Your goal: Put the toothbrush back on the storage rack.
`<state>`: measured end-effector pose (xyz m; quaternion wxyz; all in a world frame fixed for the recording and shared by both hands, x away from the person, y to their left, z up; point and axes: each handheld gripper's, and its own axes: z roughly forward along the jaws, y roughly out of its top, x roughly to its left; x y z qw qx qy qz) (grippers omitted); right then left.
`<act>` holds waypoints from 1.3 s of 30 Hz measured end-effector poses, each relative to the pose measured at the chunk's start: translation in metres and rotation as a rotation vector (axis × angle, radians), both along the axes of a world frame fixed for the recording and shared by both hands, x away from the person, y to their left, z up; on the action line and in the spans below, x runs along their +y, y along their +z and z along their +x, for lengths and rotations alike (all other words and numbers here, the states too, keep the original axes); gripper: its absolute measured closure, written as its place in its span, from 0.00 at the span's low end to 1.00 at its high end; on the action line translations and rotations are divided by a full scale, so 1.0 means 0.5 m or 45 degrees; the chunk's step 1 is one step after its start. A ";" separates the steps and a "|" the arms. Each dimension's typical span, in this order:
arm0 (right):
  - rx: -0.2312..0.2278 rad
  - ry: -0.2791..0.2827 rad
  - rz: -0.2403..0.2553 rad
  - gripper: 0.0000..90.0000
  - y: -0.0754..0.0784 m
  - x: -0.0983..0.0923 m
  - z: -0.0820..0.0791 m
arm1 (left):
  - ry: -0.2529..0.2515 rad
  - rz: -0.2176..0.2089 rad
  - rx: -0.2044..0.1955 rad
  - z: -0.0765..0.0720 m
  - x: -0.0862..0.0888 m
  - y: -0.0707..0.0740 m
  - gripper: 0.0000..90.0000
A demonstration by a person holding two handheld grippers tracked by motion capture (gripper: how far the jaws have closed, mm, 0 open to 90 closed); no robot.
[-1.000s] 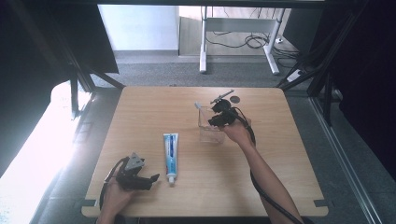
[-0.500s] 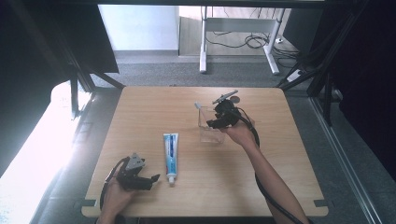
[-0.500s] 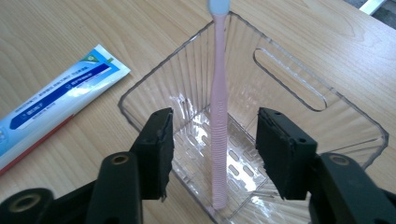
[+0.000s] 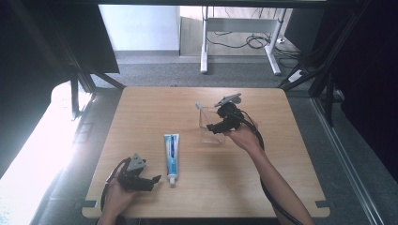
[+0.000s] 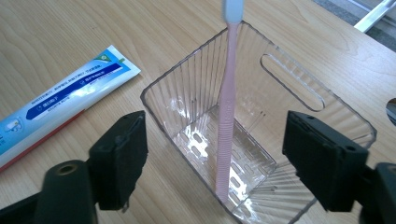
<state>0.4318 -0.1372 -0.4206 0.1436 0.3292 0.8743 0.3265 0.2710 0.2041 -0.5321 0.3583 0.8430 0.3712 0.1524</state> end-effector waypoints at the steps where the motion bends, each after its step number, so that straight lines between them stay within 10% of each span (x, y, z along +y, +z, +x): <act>1: 0.001 0.004 -0.001 0.21 0.001 -0.001 -0.002 | 0.000 0.001 0.000 0.000 0.000 0.000 0.14; 39: -0.027 0.001 0.028 0.00 -0.028 -0.122 -0.092 | -0.003 -0.012 0.005 0.000 -0.002 0.000 0.14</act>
